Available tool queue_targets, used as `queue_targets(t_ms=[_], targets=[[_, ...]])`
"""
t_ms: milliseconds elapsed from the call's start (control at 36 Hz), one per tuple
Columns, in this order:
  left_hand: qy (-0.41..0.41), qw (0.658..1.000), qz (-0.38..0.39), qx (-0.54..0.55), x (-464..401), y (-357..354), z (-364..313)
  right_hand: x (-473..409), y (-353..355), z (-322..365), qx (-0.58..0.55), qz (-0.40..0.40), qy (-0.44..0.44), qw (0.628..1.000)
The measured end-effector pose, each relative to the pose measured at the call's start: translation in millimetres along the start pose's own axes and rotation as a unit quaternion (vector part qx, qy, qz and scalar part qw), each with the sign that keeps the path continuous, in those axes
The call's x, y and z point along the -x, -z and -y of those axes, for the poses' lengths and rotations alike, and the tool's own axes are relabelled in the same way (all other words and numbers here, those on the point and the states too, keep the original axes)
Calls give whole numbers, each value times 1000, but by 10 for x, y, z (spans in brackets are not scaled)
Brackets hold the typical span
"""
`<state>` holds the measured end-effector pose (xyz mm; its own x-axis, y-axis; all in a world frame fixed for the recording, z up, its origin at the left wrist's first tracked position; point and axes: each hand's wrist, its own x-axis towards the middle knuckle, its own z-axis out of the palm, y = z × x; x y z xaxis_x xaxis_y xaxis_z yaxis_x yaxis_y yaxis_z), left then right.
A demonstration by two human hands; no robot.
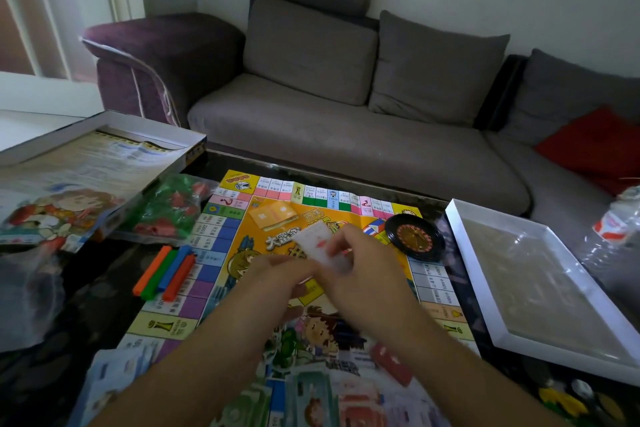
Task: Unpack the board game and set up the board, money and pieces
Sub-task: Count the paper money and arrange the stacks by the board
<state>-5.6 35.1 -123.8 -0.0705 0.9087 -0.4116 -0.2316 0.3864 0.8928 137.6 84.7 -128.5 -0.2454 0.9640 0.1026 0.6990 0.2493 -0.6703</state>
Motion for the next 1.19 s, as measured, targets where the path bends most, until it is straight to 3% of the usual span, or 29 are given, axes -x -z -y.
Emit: queue_targets(t_ms=[111, 361, 472, 667, 889, 1028, 1194], targets=[[21, 998, -56, -7, -156, 97, 33, -608, -43, -326, 109, -15, -59, 992], [10, 996, -83, -17, -211, 244, -138, -1393, -185, -604, 254, -55, -48, 965], [22, 995, -98, -25, -189, 266, -260, -1430, -292, -687, 296, 18, -60, 953], [71, 987, -144, 7, -225, 272, -482, -1053, -65, -643, 206, -75, -24, 975], [-37, 986, -165, -12, -53, 636, -475, -64, 199, -507, 114, -38, 16, 993], [-50, 984, -134, -104, 86, 648, -362, 400, 283, -510, 43, 0, -3, 999], [-103, 972, -112, -181, 295, 614, -261, 663, 276, -436, 41, 36, -6, 999]])
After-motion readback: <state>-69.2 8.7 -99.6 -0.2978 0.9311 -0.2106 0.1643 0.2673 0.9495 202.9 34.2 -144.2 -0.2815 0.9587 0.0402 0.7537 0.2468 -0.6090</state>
